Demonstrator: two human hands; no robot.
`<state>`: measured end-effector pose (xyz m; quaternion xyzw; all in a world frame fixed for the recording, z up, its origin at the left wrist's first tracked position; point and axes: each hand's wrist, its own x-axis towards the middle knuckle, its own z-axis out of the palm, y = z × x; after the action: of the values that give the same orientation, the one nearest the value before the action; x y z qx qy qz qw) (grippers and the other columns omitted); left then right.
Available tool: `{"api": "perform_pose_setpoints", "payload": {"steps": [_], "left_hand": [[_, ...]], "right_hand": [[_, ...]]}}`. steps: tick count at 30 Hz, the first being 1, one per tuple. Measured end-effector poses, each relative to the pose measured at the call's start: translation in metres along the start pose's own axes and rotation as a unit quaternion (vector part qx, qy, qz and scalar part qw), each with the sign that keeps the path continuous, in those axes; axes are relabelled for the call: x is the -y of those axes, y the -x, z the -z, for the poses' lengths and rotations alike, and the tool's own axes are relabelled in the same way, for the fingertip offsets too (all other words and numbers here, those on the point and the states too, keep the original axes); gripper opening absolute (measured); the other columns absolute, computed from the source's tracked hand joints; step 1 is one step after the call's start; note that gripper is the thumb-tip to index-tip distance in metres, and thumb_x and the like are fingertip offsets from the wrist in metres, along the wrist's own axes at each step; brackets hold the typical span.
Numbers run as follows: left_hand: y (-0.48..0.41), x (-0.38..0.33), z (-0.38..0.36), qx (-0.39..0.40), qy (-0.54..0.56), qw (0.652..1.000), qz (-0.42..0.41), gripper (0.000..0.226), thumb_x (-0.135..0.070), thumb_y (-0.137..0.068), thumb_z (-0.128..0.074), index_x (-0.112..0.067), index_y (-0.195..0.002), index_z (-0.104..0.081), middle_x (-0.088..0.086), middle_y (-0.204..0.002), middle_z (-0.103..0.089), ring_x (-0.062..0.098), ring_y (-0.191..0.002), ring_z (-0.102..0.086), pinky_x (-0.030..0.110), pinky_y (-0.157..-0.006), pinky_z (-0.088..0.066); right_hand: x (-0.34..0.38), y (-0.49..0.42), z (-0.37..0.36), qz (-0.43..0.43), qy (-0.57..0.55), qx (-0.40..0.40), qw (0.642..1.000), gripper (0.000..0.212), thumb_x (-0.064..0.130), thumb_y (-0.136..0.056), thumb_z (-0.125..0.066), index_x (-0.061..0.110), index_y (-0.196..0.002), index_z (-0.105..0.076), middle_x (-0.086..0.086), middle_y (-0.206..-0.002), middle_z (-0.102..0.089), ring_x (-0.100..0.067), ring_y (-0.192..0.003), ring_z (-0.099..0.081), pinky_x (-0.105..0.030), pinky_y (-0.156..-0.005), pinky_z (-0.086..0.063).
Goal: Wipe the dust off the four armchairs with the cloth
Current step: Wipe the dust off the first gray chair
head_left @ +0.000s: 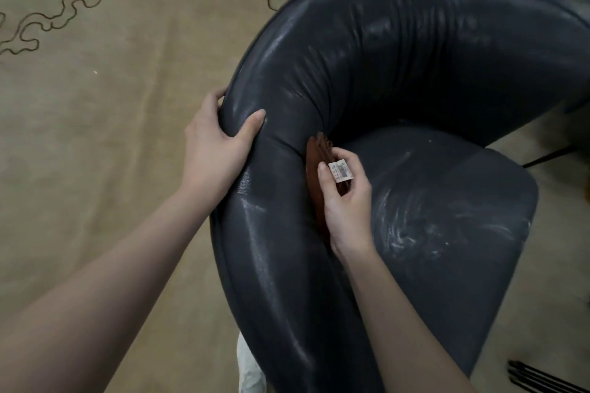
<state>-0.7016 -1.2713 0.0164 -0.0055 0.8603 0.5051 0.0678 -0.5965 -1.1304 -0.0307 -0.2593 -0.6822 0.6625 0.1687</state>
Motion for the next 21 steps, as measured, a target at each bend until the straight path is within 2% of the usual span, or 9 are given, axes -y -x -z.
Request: {"api": "perform_pose_setpoints", "payload": {"steps": [2,3,7,11,13,15,19,21], "left_hand": [[0.001,-0.002,0.001,0.001,-0.001,1.0,-0.001,0.051,-0.041,-0.089,-0.069,-0.029,-0.135,-0.049,-0.029,-0.101,-0.052,-0.001,-0.104,-0.055,0.003,-0.082,-0.04],[0.001,-0.003,0.001,0.003,0.002,1.0,-0.001,0.052,-0.041,-0.089,-0.069,-0.028,-0.135,-0.049,-0.027,-0.104,-0.053,-0.001,-0.104,-0.055,0.005,-0.083,-0.04],[0.002,-0.004,0.002,0.014,0.012,1.0,-0.007,0.052,-0.042,-0.09,-0.067,-0.027,-0.136,-0.049,-0.015,-0.12,-0.057,0.005,-0.114,-0.055,0.021,-0.097,-0.043],[0.003,-0.004,0.004,0.026,0.029,0.999,0.001,0.055,-0.043,-0.09,-0.067,-0.028,-0.138,-0.047,-0.015,-0.116,-0.055,0.003,-0.11,-0.054,0.016,-0.092,-0.04],[0.001,-0.001,0.006,0.041,0.051,0.998,0.012,0.054,-0.043,-0.091,-0.066,-0.028,-0.139,-0.047,-0.02,-0.111,-0.055,0.0,-0.104,-0.055,0.011,-0.087,-0.041],[0.0,0.002,0.008,0.06,0.105,0.992,0.033,0.052,-0.041,-0.092,-0.065,-0.028,-0.14,-0.049,-0.021,-0.109,-0.058,-0.004,-0.099,-0.059,0.008,-0.083,-0.043],[0.005,0.014,0.014,0.074,0.175,0.981,0.042,0.041,-0.034,-0.098,-0.058,-0.028,-0.139,-0.054,-0.007,-0.119,-0.064,0.0,-0.102,-0.062,0.016,-0.088,-0.048],[0.016,0.018,0.017,0.067,0.198,0.977,0.048,0.039,-0.029,-0.1,-0.056,-0.027,-0.139,-0.053,-0.008,-0.116,-0.063,-0.005,-0.097,-0.061,0.011,-0.081,-0.047]], "right_hand": [[0.009,-0.001,0.002,0.036,0.052,0.02,0.998,0.018,0.011,-0.093,-0.064,0.021,-0.108,-0.064,0.011,-0.102,-0.068,-0.001,-0.098,-0.063,-0.019,-0.09,-0.046],[0.012,-0.004,0.004,0.057,0.089,0.031,0.994,0.017,0.013,-0.092,-0.064,0.018,-0.109,-0.065,0.012,-0.1,-0.068,0.0,-0.095,-0.063,-0.016,-0.087,-0.046],[0.014,-0.013,0.009,0.101,0.195,0.059,0.974,0.02,0.026,-0.09,-0.062,0.017,-0.108,-0.066,0.013,-0.094,-0.068,-0.004,-0.09,-0.064,-0.02,-0.082,-0.047],[0.011,-0.004,0.0,0.087,0.168,0.041,0.981,0.02,0.025,-0.092,-0.057,0.019,-0.11,-0.061,0.004,-0.105,-0.066,-0.006,-0.099,-0.061,-0.017,-0.088,-0.043],[0.011,0.001,-0.003,0.089,0.162,0.037,0.982,0.018,0.023,-0.092,-0.055,0.022,-0.11,-0.059,0.001,-0.106,-0.065,-0.008,-0.1,-0.06,-0.02,-0.089,-0.044],[0.017,0.007,-0.004,0.117,0.177,0.045,0.976,0.017,0.019,-0.092,-0.057,0.017,-0.108,-0.062,0.0,-0.104,-0.065,-0.01,-0.099,-0.061,-0.022,-0.088,-0.046],[0.035,0.023,-0.002,0.212,0.223,0.12,0.944,0.017,0.005,-0.088,-0.065,0.009,-0.105,-0.067,0.004,-0.1,-0.063,-0.001,-0.095,-0.059,-0.013,-0.087,-0.042],[0.044,0.018,-0.005,0.234,0.234,0.14,0.933,0.02,0.0,-0.087,-0.067,0.007,-0.105,-0.068,0.004,-0.101,-0.061,0.0,-0.095,-0.058,-0.011,-0.088,-0.04]]}}
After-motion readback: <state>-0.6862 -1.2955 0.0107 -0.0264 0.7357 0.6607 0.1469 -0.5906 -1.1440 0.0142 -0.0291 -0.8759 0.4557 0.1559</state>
